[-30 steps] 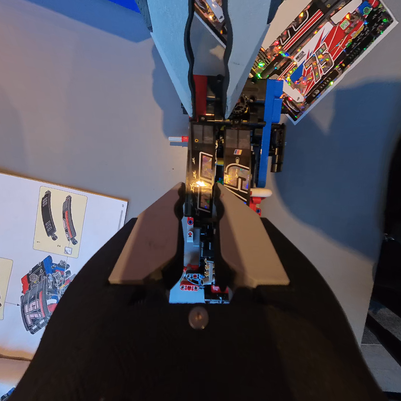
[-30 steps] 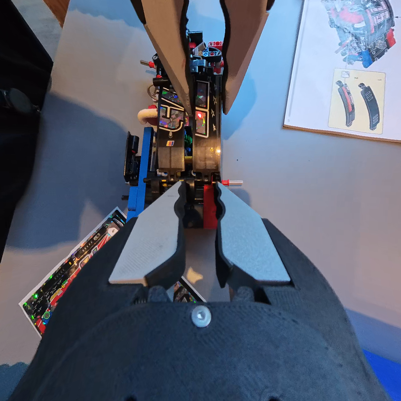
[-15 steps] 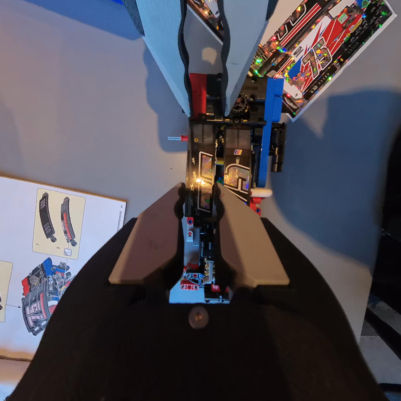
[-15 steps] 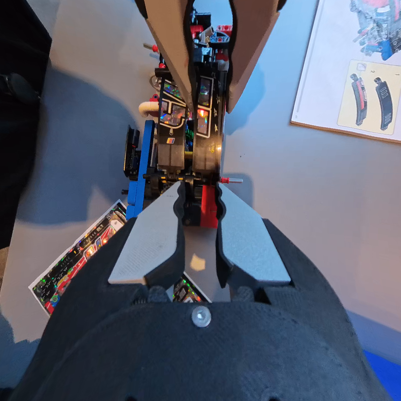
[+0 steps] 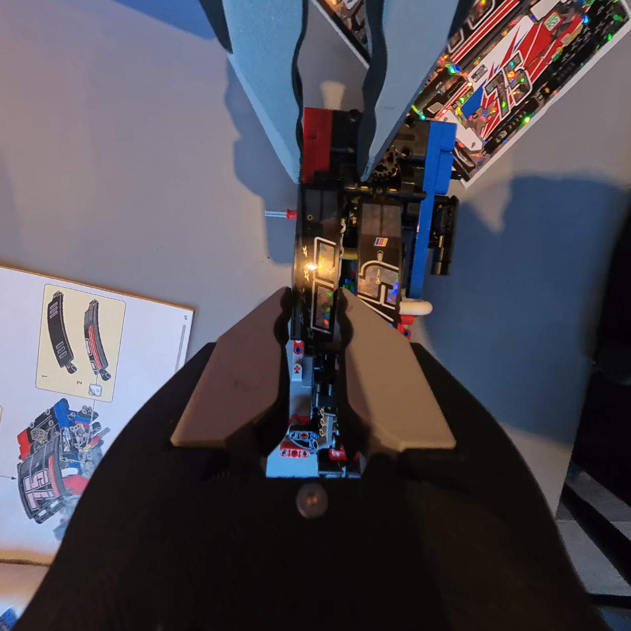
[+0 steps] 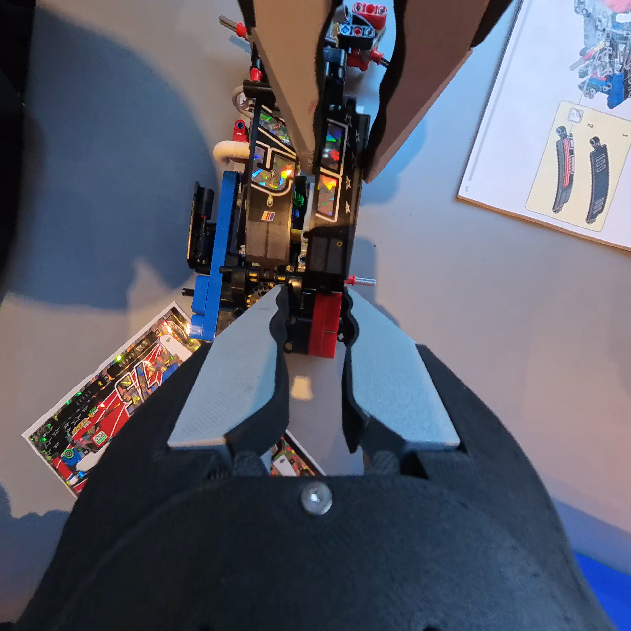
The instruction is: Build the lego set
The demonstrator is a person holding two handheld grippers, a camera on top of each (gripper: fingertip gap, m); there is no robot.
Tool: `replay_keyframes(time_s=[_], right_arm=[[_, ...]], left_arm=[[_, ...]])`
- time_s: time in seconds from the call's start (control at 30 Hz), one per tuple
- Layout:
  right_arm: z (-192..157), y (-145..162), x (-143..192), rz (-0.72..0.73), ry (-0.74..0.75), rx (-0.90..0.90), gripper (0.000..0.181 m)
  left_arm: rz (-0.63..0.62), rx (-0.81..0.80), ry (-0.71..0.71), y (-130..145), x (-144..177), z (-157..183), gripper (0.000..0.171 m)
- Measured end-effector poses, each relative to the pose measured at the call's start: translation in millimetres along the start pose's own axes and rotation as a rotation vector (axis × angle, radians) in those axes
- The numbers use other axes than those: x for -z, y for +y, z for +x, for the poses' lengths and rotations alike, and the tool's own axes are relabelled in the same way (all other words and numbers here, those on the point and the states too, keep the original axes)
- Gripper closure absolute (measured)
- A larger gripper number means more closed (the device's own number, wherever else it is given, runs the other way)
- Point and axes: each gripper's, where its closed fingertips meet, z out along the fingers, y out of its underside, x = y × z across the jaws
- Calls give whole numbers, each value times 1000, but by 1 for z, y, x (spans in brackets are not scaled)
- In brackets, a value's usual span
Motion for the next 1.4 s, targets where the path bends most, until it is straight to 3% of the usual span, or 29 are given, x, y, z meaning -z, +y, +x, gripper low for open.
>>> replay_keyframes(time_s=[0.2,0.33,0.43,0.8,1.4], right_arm=[[0,-2,7,10,30,28,160],[4,-7,8,74,2,-44,175],[4,-6,1,81,-2,-63,168],[7,-11,2,155,-22,-85,175],[6,-14,-7,137,-24,-70,179]], left_arm=[[-4,-13,-8,4,5,1,148],[-29,-31,-14,6,6,1,148],[-24,-21,-7,6,6,1,148],[-53,-27,-8,11,5,0,148],[-16,46,47,14,5,2,148]])
